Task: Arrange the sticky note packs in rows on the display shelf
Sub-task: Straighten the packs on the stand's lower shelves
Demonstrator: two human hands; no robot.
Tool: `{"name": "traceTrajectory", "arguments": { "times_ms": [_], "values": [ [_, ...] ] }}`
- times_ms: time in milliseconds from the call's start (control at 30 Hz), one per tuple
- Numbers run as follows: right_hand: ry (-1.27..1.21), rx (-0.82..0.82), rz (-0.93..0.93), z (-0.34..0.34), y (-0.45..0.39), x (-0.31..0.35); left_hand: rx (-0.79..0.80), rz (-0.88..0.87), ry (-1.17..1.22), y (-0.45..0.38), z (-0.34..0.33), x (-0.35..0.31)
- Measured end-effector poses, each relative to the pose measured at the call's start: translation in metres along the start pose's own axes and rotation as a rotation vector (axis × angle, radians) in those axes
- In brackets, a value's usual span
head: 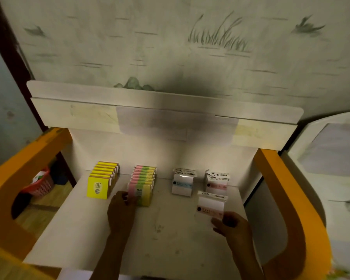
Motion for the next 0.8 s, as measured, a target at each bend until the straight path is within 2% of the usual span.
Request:
{"name": "traceTrajectory", "arguments": {
  "times_ms": [100, 167, 267, 333, 500, 633, 800],
  "values": [
    [0.062, -0.022, 0.027, -0.001, -0.015, -0.001, -0.027, -0.024, -0.059, 0.006, 0.006, -0.001],
    [0.138, -0.047, 0.050, -0.002, -0.026, -0.002, -0.024, -0.122, -0.159, 0.013, 0.008, -0.012],
    [0.255, -0.092, 0.101, -0.002, -0.040, 0.000, 0.099, -0.295, -0.243, 0.030, -0.003, -0.037],
    [0.268, -0.123, 0.134, -0.001, -0.047, 0.001, 0.223, -0.346, -0.252, 0.043, -0.016, -0.051],
    [0.295, -0.214, 0.187, 0.006, -0.065, 0.004, 0.409, -0.320, -0.237, 0.070, -0.045, -0.069],
    [0.336, -0.248, 0.217, 0.006, -0.077, 0.006, 0.530, -0.296, -0.319, 0.090, -0.068, -0.076],
    [0.378, -0.303, 0.249, 0.008, -0.090, 0.015, 0.610, -0.303, -0.366, 0.107, -0.084, -0.079]
  ]
}}
Point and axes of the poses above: each hand's wrist, its own y-axis away from the middle knuckle, its own z-axis out of the back of the hand, x = y × z, the point moved 10 cm from there along -y, towards the middle knuckle, and after that the axes turned 14 degrees about y, right-handed, at the moved point
